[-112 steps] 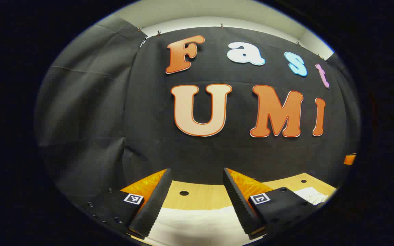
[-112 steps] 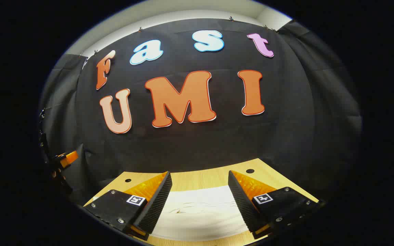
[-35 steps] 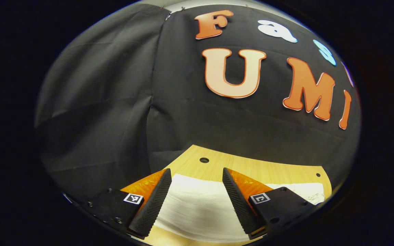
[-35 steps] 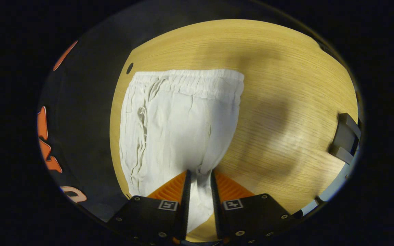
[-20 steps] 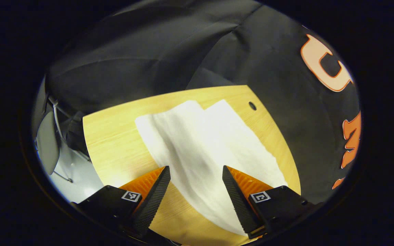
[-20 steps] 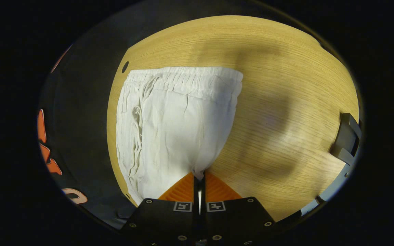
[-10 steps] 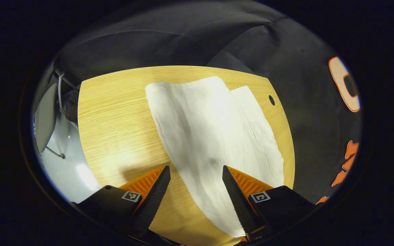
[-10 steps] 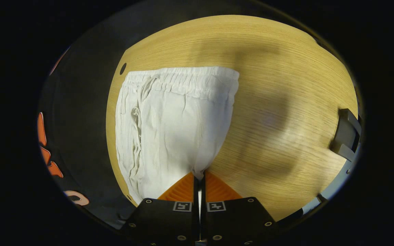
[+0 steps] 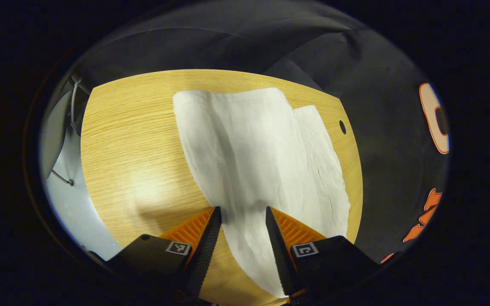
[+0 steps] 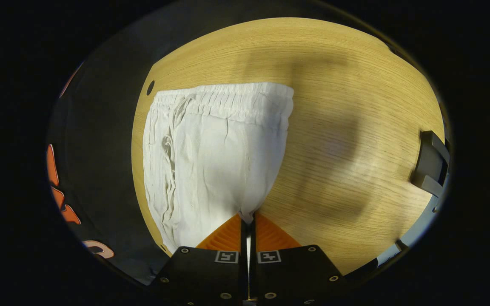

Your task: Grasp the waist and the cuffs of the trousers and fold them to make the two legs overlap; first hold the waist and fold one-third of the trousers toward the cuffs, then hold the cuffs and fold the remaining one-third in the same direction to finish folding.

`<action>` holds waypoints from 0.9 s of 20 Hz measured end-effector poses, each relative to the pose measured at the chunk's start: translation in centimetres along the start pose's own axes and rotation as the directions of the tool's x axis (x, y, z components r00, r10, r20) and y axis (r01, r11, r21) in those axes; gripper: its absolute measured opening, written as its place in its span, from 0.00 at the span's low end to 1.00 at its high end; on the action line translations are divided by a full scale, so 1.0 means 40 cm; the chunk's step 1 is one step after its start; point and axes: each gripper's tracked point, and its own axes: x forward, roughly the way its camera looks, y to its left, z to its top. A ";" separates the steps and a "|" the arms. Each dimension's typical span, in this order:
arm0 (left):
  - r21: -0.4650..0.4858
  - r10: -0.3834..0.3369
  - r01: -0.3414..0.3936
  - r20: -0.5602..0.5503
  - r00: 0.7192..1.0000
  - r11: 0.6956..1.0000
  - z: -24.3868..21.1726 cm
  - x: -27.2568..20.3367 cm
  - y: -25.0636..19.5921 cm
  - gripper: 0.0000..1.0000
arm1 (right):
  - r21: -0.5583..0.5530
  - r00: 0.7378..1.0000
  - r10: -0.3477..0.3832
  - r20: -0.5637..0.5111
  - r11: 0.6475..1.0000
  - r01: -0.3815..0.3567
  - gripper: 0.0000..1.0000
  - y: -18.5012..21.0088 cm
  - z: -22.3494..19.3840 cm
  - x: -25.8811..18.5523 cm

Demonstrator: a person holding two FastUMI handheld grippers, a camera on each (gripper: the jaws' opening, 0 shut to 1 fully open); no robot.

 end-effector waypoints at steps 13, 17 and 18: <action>0.013 -0.042 0.043 -0.074 0.996 0.999 0.099 -0.027 -0.058 0.04 | 0.014 0.997 0.053 0.060 0.998 -0.054 0.01 0.043 -0.005 -0.069; 0.093 -0.143 0.151 -0.090 0.986 0.984 0.196 -0.093 -0.163 0.04 | -0.035 0.987 0.106 0.123 0.994 -0.103 0.00 0.113 0.001 -0.134; 0.111 -0.172 0.181 -0.093 0.981 0.977 0.222 -0.107 -0.186 0.04 | -0.055 0.983 0.115 0.140 0.993 -0.108 0.01 0.133 0.005 -0.140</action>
